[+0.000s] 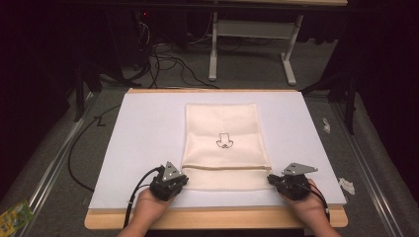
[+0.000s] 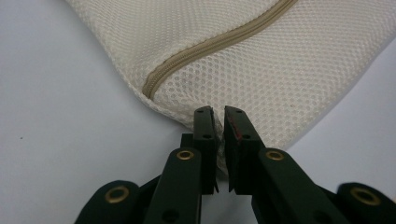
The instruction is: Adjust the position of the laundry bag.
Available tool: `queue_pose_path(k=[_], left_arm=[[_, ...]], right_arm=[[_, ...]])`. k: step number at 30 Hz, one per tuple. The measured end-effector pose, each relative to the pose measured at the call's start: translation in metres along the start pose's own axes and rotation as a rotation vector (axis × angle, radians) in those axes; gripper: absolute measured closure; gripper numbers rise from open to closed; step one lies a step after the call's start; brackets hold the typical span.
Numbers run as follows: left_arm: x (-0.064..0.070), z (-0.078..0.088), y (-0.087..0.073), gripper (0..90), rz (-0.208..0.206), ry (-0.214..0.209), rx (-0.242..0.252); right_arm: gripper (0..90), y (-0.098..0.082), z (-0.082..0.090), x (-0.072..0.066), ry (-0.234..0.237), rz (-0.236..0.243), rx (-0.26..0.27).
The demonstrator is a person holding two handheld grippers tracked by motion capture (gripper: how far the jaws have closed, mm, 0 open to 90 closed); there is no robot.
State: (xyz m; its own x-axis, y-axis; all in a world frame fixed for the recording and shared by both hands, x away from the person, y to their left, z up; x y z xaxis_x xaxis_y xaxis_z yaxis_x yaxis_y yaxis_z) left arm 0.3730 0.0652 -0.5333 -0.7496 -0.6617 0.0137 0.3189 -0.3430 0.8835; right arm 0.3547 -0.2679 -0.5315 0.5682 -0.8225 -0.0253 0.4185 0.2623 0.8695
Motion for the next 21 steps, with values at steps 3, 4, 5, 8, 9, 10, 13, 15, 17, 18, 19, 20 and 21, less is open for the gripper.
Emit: queue_pose_path(k=[3,4,5,8,9,10,13,15,17,18,19,20,21], left_arm=[[0.003,0.004,-0.002,84.0,-0.002,-0.010,-0.011],[0.004,0.005,-0.002,84.0,-0.006,-0.010,-0.014],[0.004,0.005,-0.002,84.0,-0.008,-0.010,-0.016],[0.005,0.006,-0.002,83.8,-0.007,-0.011,-0.020],[0.006,0.006,-0.002,83.7,-0.006,-0.010,-0.020],[0.006,0.007,-0.002,83.7,-0.008,-0.010,-0.021],[0.007,0.007,-0.003,83.7,-0.009,-0.014,-0.024],[0.007,0.008,-0.003,83.6,-0.012,-0.017,-0.026],[0.008,0.008,-0.003,83.5,-0.017,-0.018,-0.028],[0.008,0.008,-0.003,83.3,-0.017,-0.018,-0.028],[0.008,0.008,-0.003,83.2,-0.019,-0.018,-0.028],[0.008,0.008,-0.002,82.8,-0.019,-0.018,-0.029],[0.008,0.008,-0.002,82.3,-0.019,-0.018,-0.029]], right_arm=[[85.9,-0.003,0.007,-0.005,0.018,-0.003,-0.014],[86.0,-0.004,0.008,-0.007,0.020,0.004,-0.013],[86.0,-0.004,0.010,-0.008,0.025,0.002,-0.018],[86.1,-0.005,0.012,-0.009,0.030,0.010,-0.025],[86.1,-0.005,0.012,-0.009,0.029,0.007,-0.024],[86.2,-0.005,0.012,-0.009,0.031,0.009,-0.025],[86.2,-0.005,0.012,-0.009,0.032,0.011,-0.025],[86.3,-0.005,0.012,-0.009,0.029,0.015,-0.023],[86.3,-0.005,0.013,-0.010,0.026,0.020,-0.026],[86.3,-0.006,0.013,-0.010,0.027,0.023,-0.027],[86.2,-0.006,0.013,-0.010,0.028,0.022,-0.027],[86.1,-0.006,0.013,-0.010,0.029,0.019,-0.024],[86.1,-0.006,0.013,-0.010,0.029,0.019,-0.024]])
Point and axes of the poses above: each handheld gripper's, and its own axes: z roughly backward along the jaws, y roughly out of its top, x roughly to its right, the point moved 8 cm from there along -z, roughly forward along the jaws, and after that the axes turned 15 degrees about x, right-handed, at the moved point
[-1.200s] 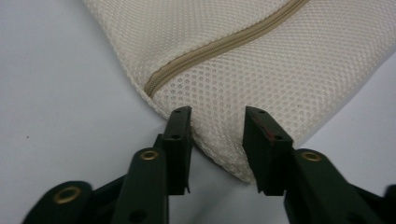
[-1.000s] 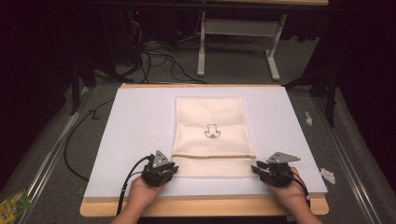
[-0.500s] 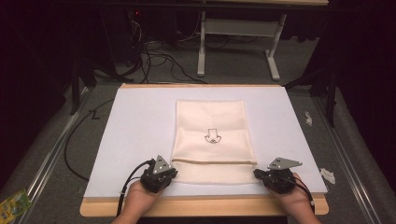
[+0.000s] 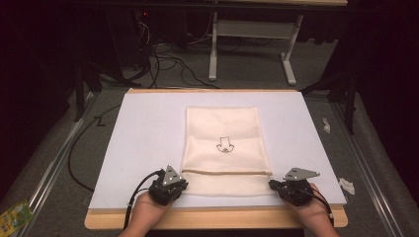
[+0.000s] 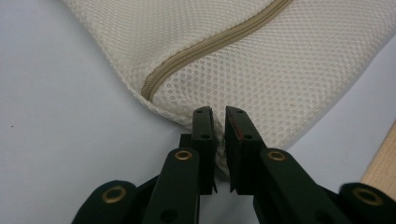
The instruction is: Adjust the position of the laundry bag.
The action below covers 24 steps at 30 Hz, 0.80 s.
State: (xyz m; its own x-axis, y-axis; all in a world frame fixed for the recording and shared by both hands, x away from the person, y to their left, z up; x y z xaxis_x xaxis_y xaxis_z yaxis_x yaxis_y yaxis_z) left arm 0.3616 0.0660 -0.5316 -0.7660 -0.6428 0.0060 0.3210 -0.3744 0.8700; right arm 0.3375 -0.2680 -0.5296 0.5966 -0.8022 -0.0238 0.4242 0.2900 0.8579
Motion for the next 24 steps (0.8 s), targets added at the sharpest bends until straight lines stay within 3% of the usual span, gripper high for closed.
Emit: queue_pose_path(k=[6,9,24], left_arm=[[-0.001,0.001,0.001,76.0,0.010,-0.003,0.004],[-0.004,0.002,0.005,69.9,0.039,0.009,0.031],[-0.015,0.007,0.012,60.7,0.076,0.052,0.095]], right_arm=[[83.6,0.000,0.000,0.000,-0.002,0.010,0.004],[82.2,0.002,0.002,0.000,0.004,0.004,0.014],[83.1,0.013,0.011,0.008,-0.027,-0.021,0.085]])
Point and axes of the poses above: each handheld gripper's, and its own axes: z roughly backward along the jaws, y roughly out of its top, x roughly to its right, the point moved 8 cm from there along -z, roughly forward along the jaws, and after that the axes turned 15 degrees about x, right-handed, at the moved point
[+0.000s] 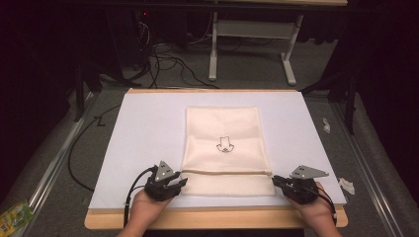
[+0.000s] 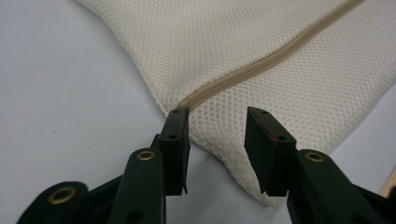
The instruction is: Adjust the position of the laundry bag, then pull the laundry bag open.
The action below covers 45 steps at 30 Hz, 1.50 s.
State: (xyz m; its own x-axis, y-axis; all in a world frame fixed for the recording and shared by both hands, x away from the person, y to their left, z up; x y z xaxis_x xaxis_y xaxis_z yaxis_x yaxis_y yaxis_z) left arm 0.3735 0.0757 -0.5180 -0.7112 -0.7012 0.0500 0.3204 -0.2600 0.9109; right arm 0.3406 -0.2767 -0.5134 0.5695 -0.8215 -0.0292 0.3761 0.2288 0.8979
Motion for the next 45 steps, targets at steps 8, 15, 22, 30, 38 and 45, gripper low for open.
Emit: queue_pose_path(k=[8,15,22,30,38,45], left_arm=[[-0.007,0.002,0.005,56.3,0.015,0.035,0.035],[-0.011,0.000,0.007,51.3,0.020,0.054,0.047],[-0.013,0.002,0.006,48.4,0.015,0.066,0.051],[-0.016,0.005,0.006,48.0,0.023,0.074,0.055],[-0.015,0.004,0.006,47.9,0.014,0.070,0.055],[-0.016,0.010,0.005,48.1,0.005,0.076,0.069]], right_arm=[[83.4,0.006,0.003,0.014,-0.063,-0.035,0.049],[79.1,0.002,0.002,0.037,-0.136,-0.104,0.067],[77.0,-0.006,-0.005,0.049,-0.164,-0.140,0.039],[90.0,-0.005,-0.014,0.039,-0.102,-0.123,0.007],[90.0,-0.001,-0.019,0.027,-0.076,-0.096,0.016],[90.0,0.011,-0.026,0.003,-0.001,-0.061,0.040]])
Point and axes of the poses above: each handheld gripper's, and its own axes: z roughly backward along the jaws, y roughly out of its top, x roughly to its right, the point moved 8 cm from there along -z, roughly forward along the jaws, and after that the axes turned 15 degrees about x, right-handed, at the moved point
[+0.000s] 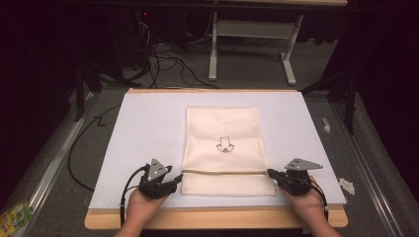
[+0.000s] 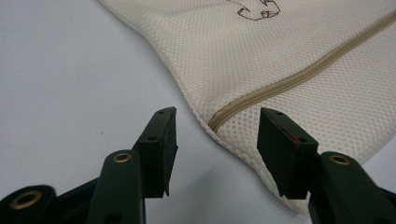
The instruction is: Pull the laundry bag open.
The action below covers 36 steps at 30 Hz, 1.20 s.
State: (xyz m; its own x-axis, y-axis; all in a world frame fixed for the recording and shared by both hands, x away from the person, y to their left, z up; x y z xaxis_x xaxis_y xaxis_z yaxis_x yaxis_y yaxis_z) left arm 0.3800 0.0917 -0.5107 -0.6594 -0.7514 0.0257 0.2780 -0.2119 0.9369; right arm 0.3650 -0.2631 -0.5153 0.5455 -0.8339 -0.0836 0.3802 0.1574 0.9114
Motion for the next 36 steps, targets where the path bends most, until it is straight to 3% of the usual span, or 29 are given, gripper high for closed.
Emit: queue_pose_path(k=[4,9,13,17,18,24,26,36], left_arm=[[0.001,0.002,0.000,48.1,-0.008,0.000,0.004],[0.001,0.003,-0.001,48.1,-0.013,-0.002,0.003],[0.001,0.003,-0.002,48.0,-0.010,0.002,0.002],[0.000,0.004,-0.002,48.0,-0.009,0.004,0.003],[0.000,0.004,-0.002,48.0,-0.007,0.003,0.003],[0.001,0.003,-0.004,47.9,-0.013,-0.006,-0.003],[0.002,0.003,-0.003,47.9,-0.014,-0.007,-0.003],[0.002,0.003,-0.002,47.7,-0.017,-0.004,0.003]], right_arm=[[90.0,0.003,-0.005,-0.008,0.018,0.034,-0.004],[86.2,0.004,-0.003,0.002,-0.017,0.006,0.008],[74.5,-0.003,-0.003,0.017,-0.060,-0.076,-0.008],[66.4,-0.007,-0.007,0.020,-0.057,-0.118,-0.025],[63.4,-0.012,-0.010,0.019,-0.039,-0.123,-0.055],[65.3,-0.013,-0.011,0.017,-0.051,-0.072,-0.054],[69.9,-0.014,-0.011,0.015,-0.056,-0.053,-0.059],[80.3,-0.012,-0.012,0.012,-0.041,-0.033,-0.072]])
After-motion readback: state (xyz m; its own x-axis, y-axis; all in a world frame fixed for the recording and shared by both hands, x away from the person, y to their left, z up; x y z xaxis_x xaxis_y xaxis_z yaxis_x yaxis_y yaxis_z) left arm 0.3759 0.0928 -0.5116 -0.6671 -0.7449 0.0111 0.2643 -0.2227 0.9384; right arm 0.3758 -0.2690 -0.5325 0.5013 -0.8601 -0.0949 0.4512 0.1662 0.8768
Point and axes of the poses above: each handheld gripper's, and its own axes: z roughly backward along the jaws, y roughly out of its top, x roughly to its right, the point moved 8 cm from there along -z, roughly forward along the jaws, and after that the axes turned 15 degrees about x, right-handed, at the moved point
